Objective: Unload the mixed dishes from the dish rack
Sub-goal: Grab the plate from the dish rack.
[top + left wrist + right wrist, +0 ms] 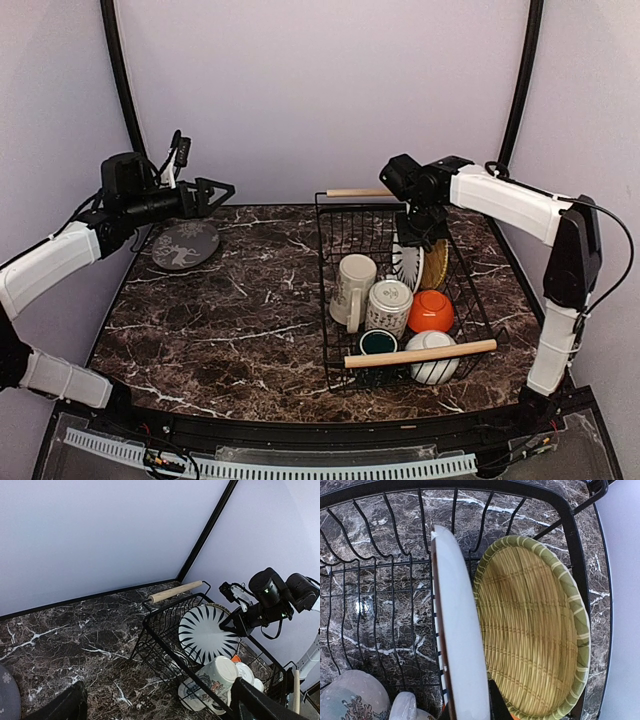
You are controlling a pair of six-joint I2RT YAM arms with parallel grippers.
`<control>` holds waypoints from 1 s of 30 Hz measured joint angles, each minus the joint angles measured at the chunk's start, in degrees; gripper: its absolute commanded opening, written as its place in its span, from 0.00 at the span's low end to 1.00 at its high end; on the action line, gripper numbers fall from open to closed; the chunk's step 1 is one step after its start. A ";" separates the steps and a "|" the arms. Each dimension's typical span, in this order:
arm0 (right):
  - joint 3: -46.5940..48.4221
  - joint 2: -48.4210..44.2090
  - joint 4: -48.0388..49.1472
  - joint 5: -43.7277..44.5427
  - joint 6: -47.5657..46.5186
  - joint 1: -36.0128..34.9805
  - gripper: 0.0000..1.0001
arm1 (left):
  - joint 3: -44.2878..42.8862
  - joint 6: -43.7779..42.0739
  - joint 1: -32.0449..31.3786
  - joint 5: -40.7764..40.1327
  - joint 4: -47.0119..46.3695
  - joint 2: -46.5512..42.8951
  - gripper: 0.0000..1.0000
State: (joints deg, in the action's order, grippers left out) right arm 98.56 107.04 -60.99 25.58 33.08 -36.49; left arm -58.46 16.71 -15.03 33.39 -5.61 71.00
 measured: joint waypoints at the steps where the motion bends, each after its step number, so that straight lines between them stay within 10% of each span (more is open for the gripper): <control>1: 0.28 0.17 -0.28 0.17 -0.02 -0.22 0.00 | 0.00 0.02 0.00 -0.04 0.00 0.26 0.99; 30: 4.94 -12.94 -5.35 0.57 -7.56 -1.86 0.00 | -1.25 2.03 0.00 -0.90 2.29 5.35 0.99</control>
State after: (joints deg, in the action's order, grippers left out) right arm 103.50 94.11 -66.35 26.15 25.52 -38.35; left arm -59.70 18.74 -15.03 32.49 -3.31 76.36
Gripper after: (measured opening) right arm 0.099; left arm 0.989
